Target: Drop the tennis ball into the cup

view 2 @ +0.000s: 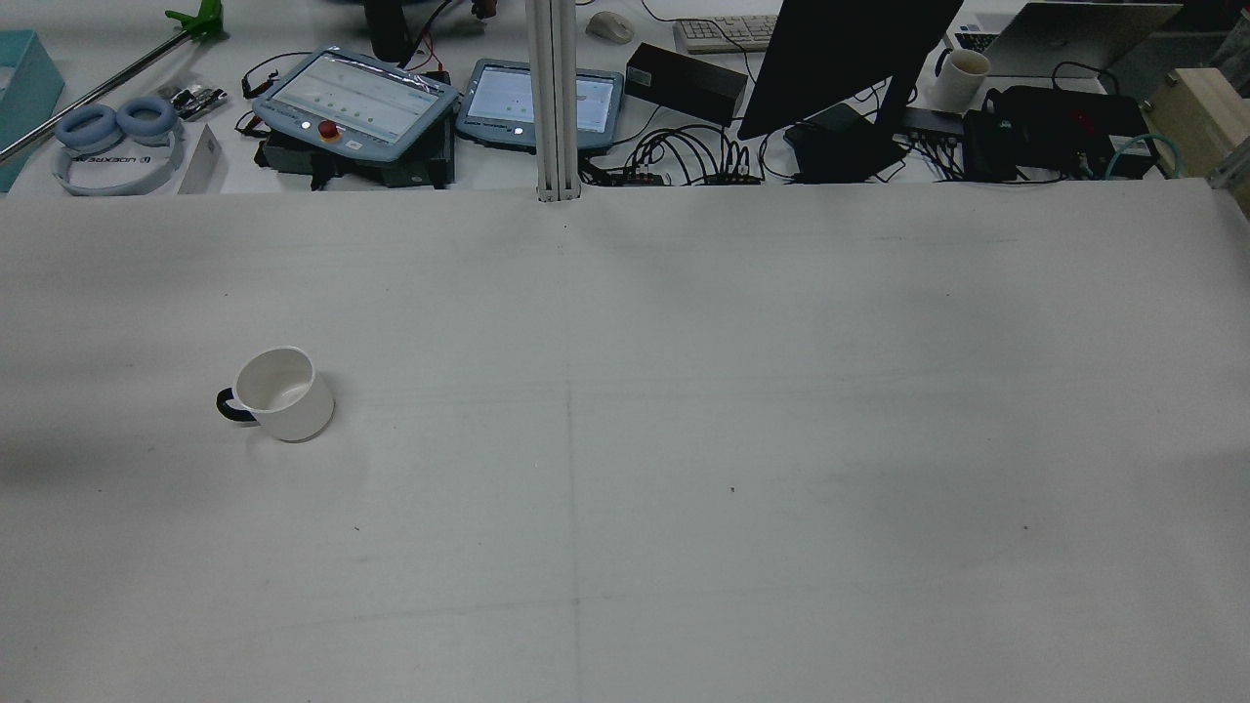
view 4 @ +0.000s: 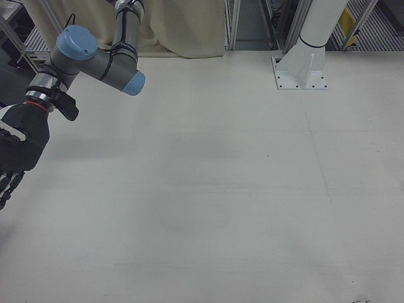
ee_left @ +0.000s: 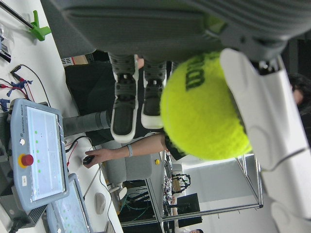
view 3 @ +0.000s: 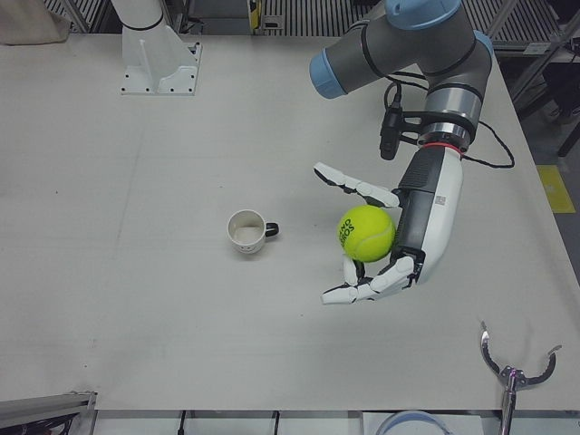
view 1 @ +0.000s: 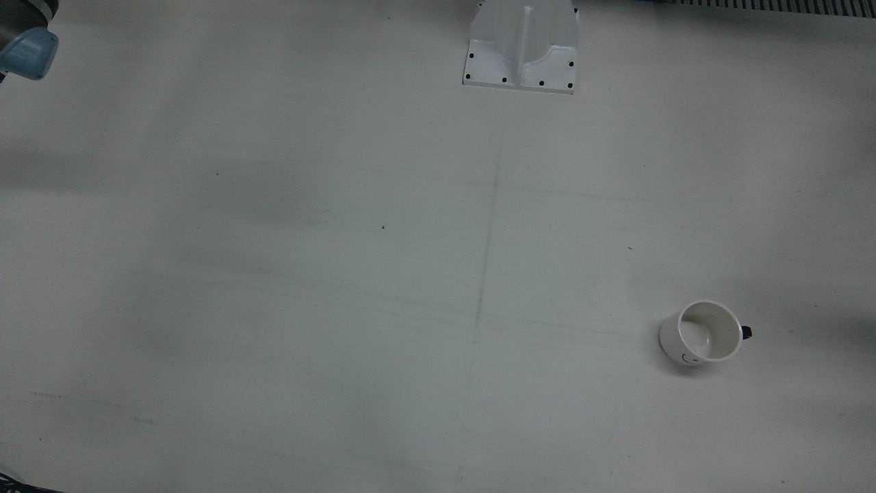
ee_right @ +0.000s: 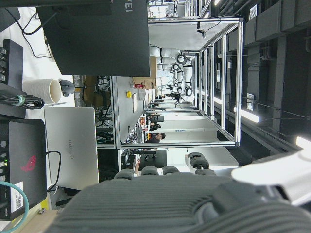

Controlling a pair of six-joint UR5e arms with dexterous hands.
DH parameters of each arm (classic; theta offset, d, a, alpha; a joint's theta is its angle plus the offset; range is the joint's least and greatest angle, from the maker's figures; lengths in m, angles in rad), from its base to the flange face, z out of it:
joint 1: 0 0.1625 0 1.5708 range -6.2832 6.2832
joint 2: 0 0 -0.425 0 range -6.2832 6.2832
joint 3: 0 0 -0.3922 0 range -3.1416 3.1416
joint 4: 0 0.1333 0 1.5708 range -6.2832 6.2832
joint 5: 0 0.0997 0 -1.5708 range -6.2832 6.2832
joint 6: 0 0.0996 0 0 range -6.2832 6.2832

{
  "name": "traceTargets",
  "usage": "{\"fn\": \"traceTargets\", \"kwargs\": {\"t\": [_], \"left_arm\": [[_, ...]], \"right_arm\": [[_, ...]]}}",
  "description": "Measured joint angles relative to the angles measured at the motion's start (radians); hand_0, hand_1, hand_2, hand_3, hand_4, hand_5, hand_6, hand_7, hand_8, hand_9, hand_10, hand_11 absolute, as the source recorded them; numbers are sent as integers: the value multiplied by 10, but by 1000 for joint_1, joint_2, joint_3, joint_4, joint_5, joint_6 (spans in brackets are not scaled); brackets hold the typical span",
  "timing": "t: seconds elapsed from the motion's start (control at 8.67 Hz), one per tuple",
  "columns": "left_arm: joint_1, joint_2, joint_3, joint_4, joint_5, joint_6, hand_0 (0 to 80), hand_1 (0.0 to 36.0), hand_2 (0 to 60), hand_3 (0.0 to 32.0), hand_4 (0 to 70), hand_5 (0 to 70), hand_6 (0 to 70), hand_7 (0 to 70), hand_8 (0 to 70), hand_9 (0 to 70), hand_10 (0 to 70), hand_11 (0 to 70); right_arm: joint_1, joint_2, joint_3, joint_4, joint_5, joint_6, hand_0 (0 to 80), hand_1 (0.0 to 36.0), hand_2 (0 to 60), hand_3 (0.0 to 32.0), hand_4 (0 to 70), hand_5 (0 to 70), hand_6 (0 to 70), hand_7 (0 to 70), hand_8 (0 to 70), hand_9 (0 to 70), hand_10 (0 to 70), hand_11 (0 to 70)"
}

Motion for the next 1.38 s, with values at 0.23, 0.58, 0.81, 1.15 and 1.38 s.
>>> {"fn": "traceTargets", "kwargs": {"t": [0.23, 0.58, 0.81, 1.15, 1.38], "left_arm": [[0, 5, -17, 2, 0, 1, 477, 33, 0, 0, 405, 129, 586, 700, 472, 687, 366, 513], [40, 55, -45, -60, 68, 8, 485, 38, 0, 0, 389, 141, 629, 700, 488, 700, 367, 516], [110, 118, -50, -128, 93, 12, 468, 17, 10, 0, 372, 181, 700, 700, 499, 689, 359, 505], [252, 143, -71, -162, 94, 27, 462, 22, 20, 0, 362, 172, 700, 700, 499, 685, 353, 497], [331, 141, -74, -168, 78, 45, 459, 34, 19, 0, 350, 134, 580, 700, 472, 684, 351, 495]], "right_arm": [[-1, 0, -1, 0, 0, 1, 0, 0, 0, 0, 0, 0, 0, 0, 0, 0, 0, 0], [-1, 0, -2, 0, 0, 1, 0, 0, 0, 0, 0, 0, 0, 0, 0, 0, 0, 0], [-1, 0, -2, 0, 0, 1, 0, 0, 0, 0, 0, 0, 0, 0, 0, 0, 0, 0], [-1, 0, -3, 0, 0, 2, 0, 0, 0, 0, 0, 0, 0, 0, 0, 0, 0, 0], [-1, 0, -3, 0, 0, 2, 0, 0, 0, 0, 0, 0, 0, 0, 0, 0, 0, 0]]}}
